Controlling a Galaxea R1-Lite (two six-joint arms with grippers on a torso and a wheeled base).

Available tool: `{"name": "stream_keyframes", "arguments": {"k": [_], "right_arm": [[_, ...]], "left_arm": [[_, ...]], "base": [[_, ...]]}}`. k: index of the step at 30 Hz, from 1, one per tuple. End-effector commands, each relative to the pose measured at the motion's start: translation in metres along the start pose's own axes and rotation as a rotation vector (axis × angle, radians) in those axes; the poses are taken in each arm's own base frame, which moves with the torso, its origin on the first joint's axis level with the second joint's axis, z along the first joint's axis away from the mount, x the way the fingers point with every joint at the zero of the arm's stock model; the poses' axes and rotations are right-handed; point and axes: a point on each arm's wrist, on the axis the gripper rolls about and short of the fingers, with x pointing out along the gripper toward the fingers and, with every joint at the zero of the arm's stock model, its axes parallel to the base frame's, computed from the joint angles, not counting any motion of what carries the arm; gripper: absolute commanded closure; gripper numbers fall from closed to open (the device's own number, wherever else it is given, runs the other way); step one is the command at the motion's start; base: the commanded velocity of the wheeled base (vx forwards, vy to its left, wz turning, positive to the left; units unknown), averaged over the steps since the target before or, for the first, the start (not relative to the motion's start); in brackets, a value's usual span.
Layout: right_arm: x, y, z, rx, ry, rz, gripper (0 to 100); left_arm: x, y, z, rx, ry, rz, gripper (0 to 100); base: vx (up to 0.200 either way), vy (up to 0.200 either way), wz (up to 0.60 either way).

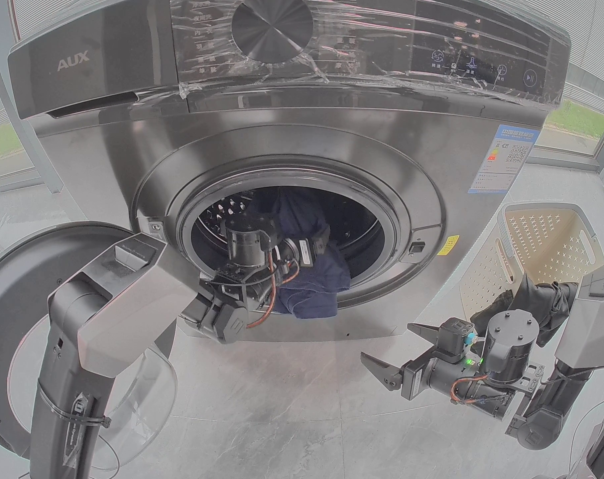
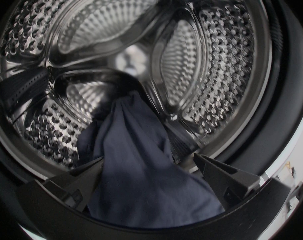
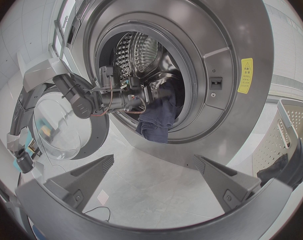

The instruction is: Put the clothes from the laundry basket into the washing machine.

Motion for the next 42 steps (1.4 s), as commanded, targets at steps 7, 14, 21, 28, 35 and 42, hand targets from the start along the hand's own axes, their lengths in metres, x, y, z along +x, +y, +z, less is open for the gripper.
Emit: {"name": "stream_keyframes", "arguments": {"k": [7, 14, 21, 28, 35, 42], "right_arm": [[0.0, 0.0, 0.0, -0.001, 0.001, 0.001, 0], [0.001, 0.002, 0.005, -0.004, -0.023, 0.012, 0], [0.002, 0.002, 0.003, -0.003, -0.017, 0.012, 0], [0.002, 0.002, 0.003, -0.003, -0.015, 0.012, 0], [0.002, 0.004, 0.003, -0.004, -0.018, 0.018, 0], [0.002, 0.004, 0.003, -0.004, -0.015, 0.018, 0]], "left_arm": [[-0.023, -0.014, -0.023, 0.027, 0.139, -0.052, 0], [-0.018, -0.004, -0.052, 0.101, 0.193, -0.044, 0], [-0.012, -0.005, -0.05, 0.096, 0.167, -0.049, 100], [0.017, -0.008, 0.003, -0.008, -0.061, 0.005, 100], [0.045, 0.007, 0.038, -0.055, -0.274, 0.095, 100], [0.055, 0.019, 0.04, -0.062, -0.335, 0.131, 100]], "base": [[0.0, 0.0, 0.0], [0.0, 0.0, 0.0], [0.0, 0.0, 0.0], [0.0, 0.0, 0.0], [0.0, 0.0, 0.0], [0.0, 0.0, 0.0]]}}
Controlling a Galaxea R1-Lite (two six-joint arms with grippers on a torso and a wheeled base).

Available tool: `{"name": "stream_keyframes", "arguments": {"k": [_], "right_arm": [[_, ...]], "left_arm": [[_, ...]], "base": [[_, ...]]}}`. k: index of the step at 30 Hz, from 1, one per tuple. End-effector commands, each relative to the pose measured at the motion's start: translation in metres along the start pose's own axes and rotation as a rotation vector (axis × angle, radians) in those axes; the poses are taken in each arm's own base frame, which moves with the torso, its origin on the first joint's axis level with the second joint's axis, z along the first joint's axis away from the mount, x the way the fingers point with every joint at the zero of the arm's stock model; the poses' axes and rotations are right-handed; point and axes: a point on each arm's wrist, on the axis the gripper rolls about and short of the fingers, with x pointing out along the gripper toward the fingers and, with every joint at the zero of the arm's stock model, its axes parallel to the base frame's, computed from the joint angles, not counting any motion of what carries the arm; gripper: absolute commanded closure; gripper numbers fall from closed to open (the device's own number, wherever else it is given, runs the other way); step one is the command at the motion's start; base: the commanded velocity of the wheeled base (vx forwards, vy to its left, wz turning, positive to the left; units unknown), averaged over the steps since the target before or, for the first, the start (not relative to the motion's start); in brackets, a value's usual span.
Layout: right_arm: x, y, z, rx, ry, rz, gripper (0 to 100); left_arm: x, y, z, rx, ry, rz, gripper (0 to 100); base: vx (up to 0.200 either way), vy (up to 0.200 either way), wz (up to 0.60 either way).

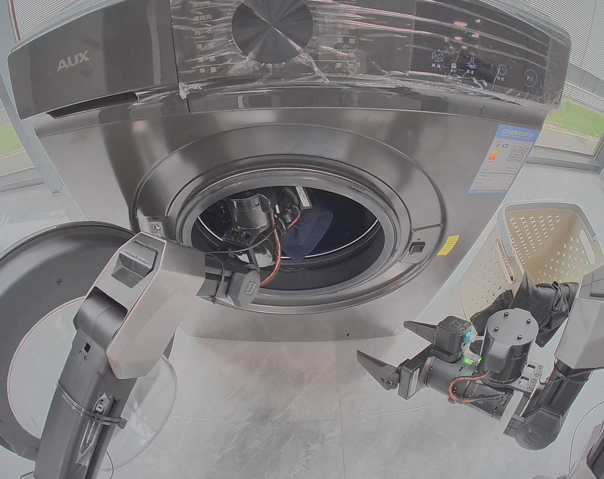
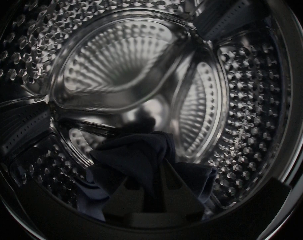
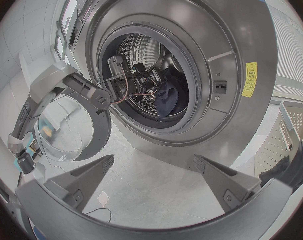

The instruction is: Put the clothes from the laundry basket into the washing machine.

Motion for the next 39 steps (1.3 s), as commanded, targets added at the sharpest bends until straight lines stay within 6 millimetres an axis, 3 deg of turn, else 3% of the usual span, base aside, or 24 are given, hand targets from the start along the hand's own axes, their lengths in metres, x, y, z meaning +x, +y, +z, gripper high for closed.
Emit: {"name": "stream_keyframes", "arguments": {"k": [1, 9, 16, 17, 25, 34, 36, 39], "right_arm": [[0.0, 0.001, 0.0, -0.001, 0.001, 0.002, 0], [0.001, 0.0, -0.002, 0.001, 0.01, 0.001, 0], [0.002, 0.001, -0.005, 0.0, 0.021, 0.002, 0], [0.002, 0.0, -0.005, 0.0, 0.02, 0.0, 0], [0.002, 0.001, -0.005, 0.0, 0.021, 0.002, 0], [0.002, 0.001, -0.006, 0.0, 0.022, 0.001, 0], [0.002, 0.001, -0.006, 0.0, 0.024, 0.001, 0], [0.001, 0.0, -0.007, 0.0, 0.028, -0.001, 0]], "left_arm": [[0.009, 0.02, -0.015, 0.001, -0.025, 0.056, 100], [0.011, 0.032, -0.01, 0.001, -0.052, 0.072, 100], [0.009, 0.026, -0.017, -0.004, -0.037, 0.062, 100], [0.009, 0.024, -0.017, -0.01, -0.036, 0.059, 0], [-0.004, -0.003, -0.03, -0.065, 0.068, 0.033, 0], [-0.014, 0.0, -0.037, -0.008, 0.119, 0.044, 0], [-0.02, -0.001, -0.033, -0.004, 0.139, 0.046, 0], [-0.043, -0.02, -0.029, 0.005, 0.194, -0.003, 0]], "base": [[0.0, 0.0, 0.0], [0.0, 0.0, 0.0], [0.0, 0.0, 0.0], [0.0, 0.0, 0.0], [0.0, 0.0, 0.0], [0.0, 0.0, 0.0], [0.0, 0.0, 0.0], [0.0, 0.0, 0.0]]}}
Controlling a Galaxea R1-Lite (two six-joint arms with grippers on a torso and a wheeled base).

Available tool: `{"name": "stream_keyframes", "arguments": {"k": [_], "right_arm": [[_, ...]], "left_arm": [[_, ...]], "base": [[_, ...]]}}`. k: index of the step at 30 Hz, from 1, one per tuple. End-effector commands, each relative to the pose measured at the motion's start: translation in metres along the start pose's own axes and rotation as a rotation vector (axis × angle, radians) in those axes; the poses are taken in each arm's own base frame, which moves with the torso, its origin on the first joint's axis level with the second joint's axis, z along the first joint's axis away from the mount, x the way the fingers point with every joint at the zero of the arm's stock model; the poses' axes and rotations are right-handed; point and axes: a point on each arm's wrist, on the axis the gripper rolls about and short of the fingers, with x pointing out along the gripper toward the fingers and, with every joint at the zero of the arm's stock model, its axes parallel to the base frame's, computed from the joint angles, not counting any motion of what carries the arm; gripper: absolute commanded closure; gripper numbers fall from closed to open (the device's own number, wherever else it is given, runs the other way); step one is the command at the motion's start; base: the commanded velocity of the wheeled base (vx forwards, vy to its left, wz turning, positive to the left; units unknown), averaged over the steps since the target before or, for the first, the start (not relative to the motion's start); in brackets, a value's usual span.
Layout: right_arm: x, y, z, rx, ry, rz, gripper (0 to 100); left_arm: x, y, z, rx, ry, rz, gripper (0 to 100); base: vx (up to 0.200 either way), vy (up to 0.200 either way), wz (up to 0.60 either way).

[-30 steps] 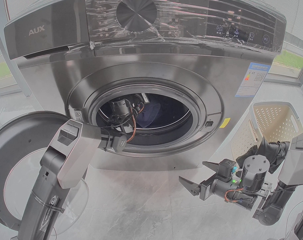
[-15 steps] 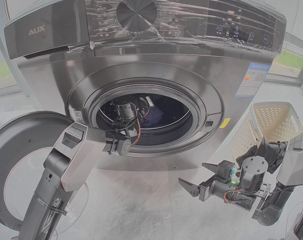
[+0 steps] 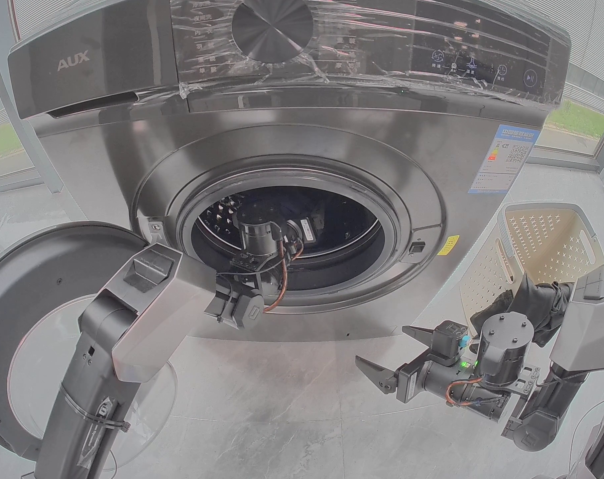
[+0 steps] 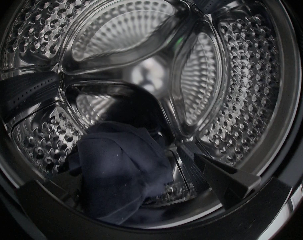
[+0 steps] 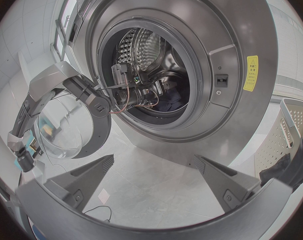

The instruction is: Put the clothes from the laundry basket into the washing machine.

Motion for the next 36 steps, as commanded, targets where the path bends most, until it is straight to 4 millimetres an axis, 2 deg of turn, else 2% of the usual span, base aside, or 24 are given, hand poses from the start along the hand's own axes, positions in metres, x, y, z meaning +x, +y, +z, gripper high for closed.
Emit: {"name": "stream_keyframes", "arguments": {"k": [1, 7, 9, 11, 12, 13, 14, 15, 16, 17, 19, 25, 31, 32, 33, 36], "right_arm": [[-0.001, -0.001, -0.001, 0.0, 0.005, -0.004, 0], [-0.002, -0.001, -0.001, 0.0, 0.006, -0.002, 0], [-0.003, -0.001, 0.0, 0.002, 0.002, -0.003, 0], [-0.005, -0.002, 0.001, 0.003, -0.001, -0.006, 0], [-0.005, -0.002, 0.001, 0.003, -0.001, -0.006, 0], [-0.008, -0.003, 0.003, 0.004, -0.003, -0.01, 0], [-0.008, -0.003, 0.003, 0.004, -0.003, -0.01, 0], [-0.017, -0.004, 0.01, 0.005, -0.028, -0.016, 0], [-0.019, -0.005, 0.011, 0.006, -0.034, -0.018, 0], [-0.019, -0.005, 0.011, 0.006, -0.034, -0.018, 0], [-0.033, -0.006, 0.017, 0.007, -0.055, -0.024, 0], [-0.072, -0.006, 0.028, 0.007, -0.103, -0.027, 0], [-0.108, -0.012, 0.039, 0.02, -0.185, -0.094, 0], [-0.108, -0.012, 0.039, 0.02, -0.185, -0.094, 0], [-0.116, -0.017, 0.045, 0.033, -0.218, -0.156, 0], [-0.132, -0.022, 0.049, 0.038, -0.237, -0.199, 0]], "left_arm": [[-0.035, -0.027, 0.014, 0.012, 0.038, -0.069, 0], [-0.094, -0.061, -0.006, 0.093, 0.117, -0.214, 0], [-0.11, -0.066, -0.011, 0.11, 0.137, -0.237, 0], [-0.128, -0.071, -0.006, 0.115, 0.144, -0.253, 0], [-0.128, -0.071, -0.006, 0.115, 0.144, -0.253, 0], [-0.14, -0.07, -0.003, 0.121, 0.159, -0.263, 0], [-0.14, -0.07, -0.003, 0.121, 0.159, -0.263, 0], [-0.175, -0.068, 0.017, 0.118, 0.165, -0.296, 0], [-0.183, -0.067, 0.022, 0.117, 0.168, -0.303, 0], [-0.183, -0.067, 0.022, 0.117, 0.168, -0.303, 0], [-0.218, -0.064, 0.041, 0.104, 0.169, -0.334, 0], [-0.285, -0.048, 0.074, 0.094, 0.164, -0.375, 0], [-0.332, -0.024, 0.098, 0.074, 0.131, -0.393, 0], [-0.332, -0.024, 0.098, 0.074, 0.131, -0.393, 0], [-0.344, -0.015, 0.102, 0.078, 0.135, -0.39, 0], [-0.361, -0.002, 0.109, 0.077, 0.126, -0.38, 0]], "base": [[0.0, 0.0, 0.0], [0.0, 0.0, 0.0], [0.0, 0.0, 0.0], [0.0, 0.0, 0.0], [0.0, 0.0, 0.0], [0.0, 0.0, 0.0], [0.0, 0.0, 0.0], [0.0, 0.0, 0.0], [0.0, 0.0, 0.0], [0.0, 0.0, 0.0], [0.0, 0.0, 0.0], [0.0, 0.0, 0.0], [0.0, 0.0, 0.0], [0.0, 0.0, 0.0], [0.0, 0.0, 0.0], [0.0, 0.0, 0.0]]}}
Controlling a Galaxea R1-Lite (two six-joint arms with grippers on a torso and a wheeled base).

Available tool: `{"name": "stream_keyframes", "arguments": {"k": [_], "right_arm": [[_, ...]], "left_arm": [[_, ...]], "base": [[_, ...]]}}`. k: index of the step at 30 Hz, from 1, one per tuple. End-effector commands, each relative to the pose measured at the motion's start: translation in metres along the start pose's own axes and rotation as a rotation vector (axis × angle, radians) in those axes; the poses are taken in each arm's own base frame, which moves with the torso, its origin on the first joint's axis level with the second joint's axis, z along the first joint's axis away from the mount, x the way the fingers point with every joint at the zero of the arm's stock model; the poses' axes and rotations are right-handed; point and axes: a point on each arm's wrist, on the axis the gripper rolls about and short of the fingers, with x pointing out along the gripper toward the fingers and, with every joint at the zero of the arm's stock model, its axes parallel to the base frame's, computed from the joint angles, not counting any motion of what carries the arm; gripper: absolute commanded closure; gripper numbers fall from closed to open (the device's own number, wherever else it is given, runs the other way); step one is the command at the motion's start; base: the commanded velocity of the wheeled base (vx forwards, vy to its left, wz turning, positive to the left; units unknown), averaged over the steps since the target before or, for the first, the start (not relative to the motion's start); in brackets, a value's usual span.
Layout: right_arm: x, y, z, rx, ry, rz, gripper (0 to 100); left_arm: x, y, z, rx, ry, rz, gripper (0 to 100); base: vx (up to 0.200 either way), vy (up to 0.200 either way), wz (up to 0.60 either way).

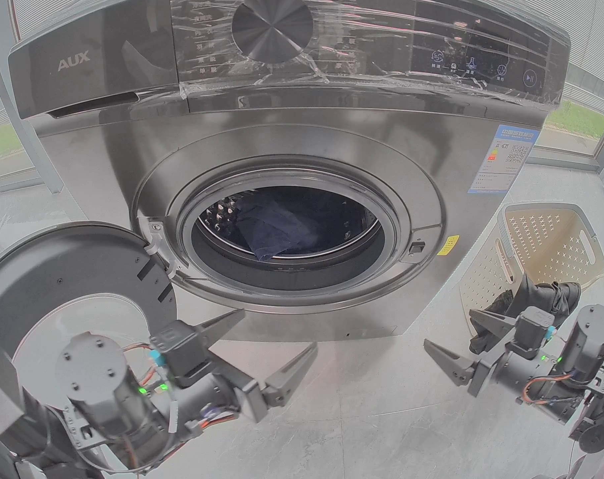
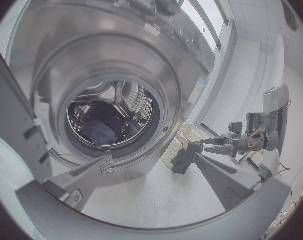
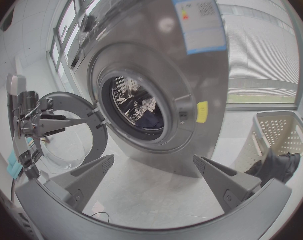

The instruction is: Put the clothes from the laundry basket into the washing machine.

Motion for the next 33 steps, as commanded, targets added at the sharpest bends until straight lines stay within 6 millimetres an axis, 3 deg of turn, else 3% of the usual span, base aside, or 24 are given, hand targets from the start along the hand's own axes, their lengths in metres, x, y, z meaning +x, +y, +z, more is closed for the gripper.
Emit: {"name": "stream_keyframes", "arguments": {"k": [1, 7, 13, 17, 28, 30, 33], "right_arm": [[-0.047, -0.014, 0.023, 0.02, -0.112, -0.109, 0], [-0.069, -0.016, 0.023, 0.025, -0.081, -0.151, 0], [-0.08, -0.017, 0.022, 0.047, -0.076, -0.178, 0], [-0.09, -0.022, 0.021, 0.056, -0.067, -0.223, 0], [-0.149, -0.028, 0.006, -0.002, -0.078, -0.358, 0], [-0.169, -0.027, -0.002, -0.024, -0.121, -0.421, 0], [-0.184, -0.024, -0.01, -0.028, -0.154, -0.452, 0]], "left_arm": [[-0.066, 0.009, 0.022, -0.023, -0.102, -0.02, 0], [-0.083, 0.028, 0.021, -0.019, -0.095, 0.081, 0], [-0.097, 0.03, 0.026, -0.002, -0.093, 0.092, 0], [-0.106, 0.032, 0.028, 0.022, -0.097, 0.11, 0], [-0.152, 0.046, 0.028, 0.084, -0.084, 0.203, 0], [-0.168, 0.048, 0.023, 0.094, -0.068, 0.227, 0], [-0.182, 0.052, 0.017, 0.096, -0.048, 0.286, 0]], "base": [[0.0, 0.0, 0.0], [0.0, 0.0, 0.0], [0.0, 0.0, 0.0], [-0.2, 0.0, 0.0], [-0.2, 0.0, 0.0], [-0.2, 0.0, 0.0], [-0.067, 0.0, 0.0]]}}
